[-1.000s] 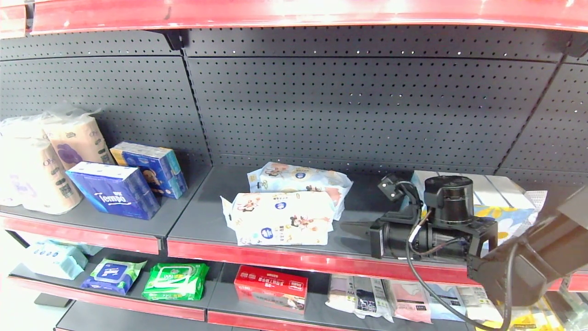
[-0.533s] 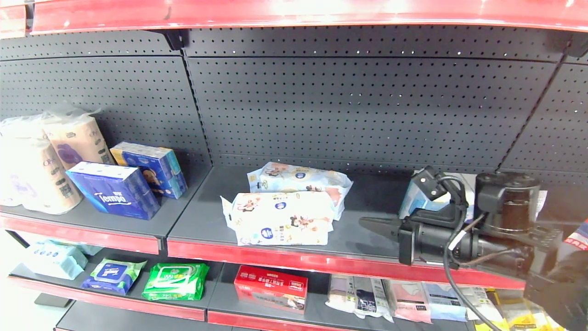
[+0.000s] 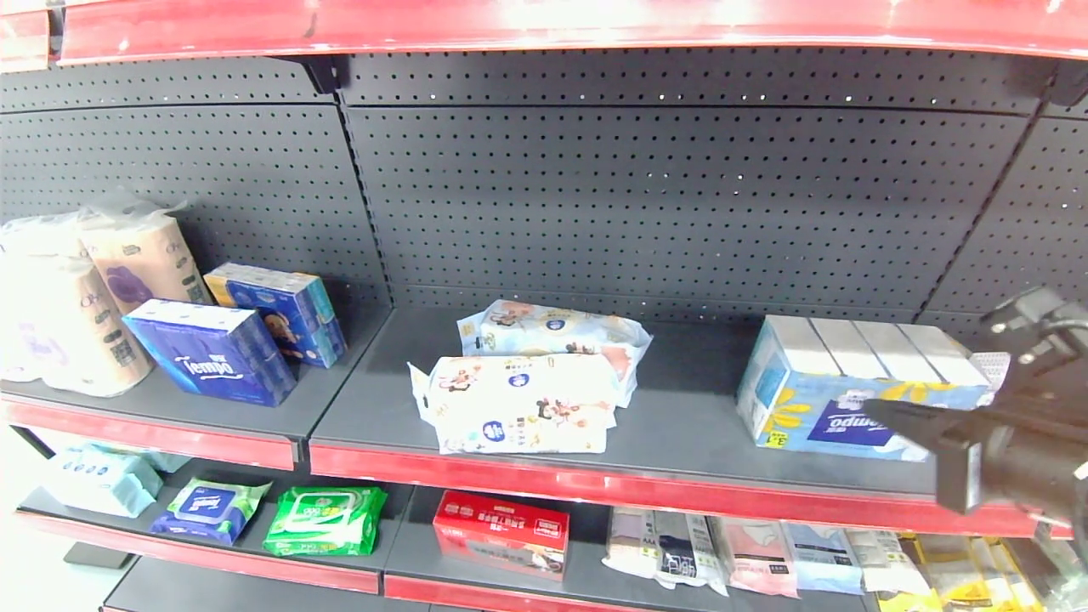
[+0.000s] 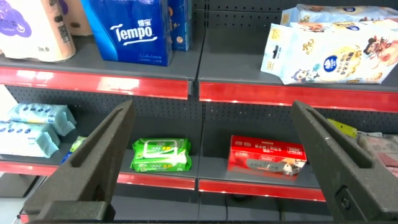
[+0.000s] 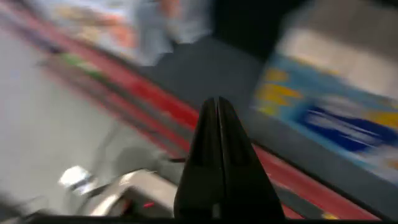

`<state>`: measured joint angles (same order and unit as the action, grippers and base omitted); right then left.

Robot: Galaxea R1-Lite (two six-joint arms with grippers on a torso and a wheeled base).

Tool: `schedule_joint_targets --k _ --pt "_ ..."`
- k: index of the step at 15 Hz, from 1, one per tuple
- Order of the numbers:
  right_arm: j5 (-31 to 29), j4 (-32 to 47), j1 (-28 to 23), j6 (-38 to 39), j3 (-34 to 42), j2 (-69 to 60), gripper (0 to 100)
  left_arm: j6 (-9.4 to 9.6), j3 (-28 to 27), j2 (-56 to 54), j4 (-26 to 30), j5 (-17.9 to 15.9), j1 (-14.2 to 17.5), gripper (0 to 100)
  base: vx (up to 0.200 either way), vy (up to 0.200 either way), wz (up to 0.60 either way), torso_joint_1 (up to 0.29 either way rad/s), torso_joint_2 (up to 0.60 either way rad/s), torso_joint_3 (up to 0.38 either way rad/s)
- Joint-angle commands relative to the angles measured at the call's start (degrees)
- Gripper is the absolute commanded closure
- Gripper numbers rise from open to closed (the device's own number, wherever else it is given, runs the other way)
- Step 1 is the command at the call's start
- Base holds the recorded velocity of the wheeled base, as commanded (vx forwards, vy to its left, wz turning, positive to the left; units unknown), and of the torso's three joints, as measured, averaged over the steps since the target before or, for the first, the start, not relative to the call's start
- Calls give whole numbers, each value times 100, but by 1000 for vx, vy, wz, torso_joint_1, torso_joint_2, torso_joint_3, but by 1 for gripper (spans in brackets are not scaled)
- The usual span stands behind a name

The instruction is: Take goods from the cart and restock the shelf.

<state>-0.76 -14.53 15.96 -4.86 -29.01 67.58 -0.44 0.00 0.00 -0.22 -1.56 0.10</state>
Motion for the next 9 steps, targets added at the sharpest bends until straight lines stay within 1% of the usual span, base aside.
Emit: schedule_joint_targets --k 1,2,3,4,5,6,7,8,9 --pt "-2412 627 -506 -559 -315 -1248 100 0 0 0 -4 -2 -1 0 0 0 0 0 0 0" --pt "-2491 618 -541 -551 80 -1608 100 0 0 0 -4 -2 -1 0 0 0 0 0 0 0" --pt "-2614 627 -690 -621 423 -2056 100 0 0 0 -4 -2 -1 0 0 0 0 0 0 0" --pt "-2667 627 -1095 -665 660 -2390 100 0 0 0 -4 -2 -1 0 0 0 0 0 0 0" --pt "-2596 627 -1402 -647 687 -2505 100 0 0 0 -4 -2 -1 0 0 0 0 0 0 0" --pt "-2254 609 -2281 -551 660 -2531 100 0 0 0 -4 -2 -1 0 0 0 0 0 0 0" --pt "-2254 609 -2281 -551 660 -2531 100 0 0 0 -4 -2 -1 0 0 0 0 0 0 0" --pt "-1155 557 -3266 -691 599 -2566 100 -9 0 0 -4 -2 -1 0 0 0 0 0 0 0" --pt "-786 557 -3573 -937 449 -2513 100 0 0 0 4 -2 -1 0 0 0 0 0 0 0"
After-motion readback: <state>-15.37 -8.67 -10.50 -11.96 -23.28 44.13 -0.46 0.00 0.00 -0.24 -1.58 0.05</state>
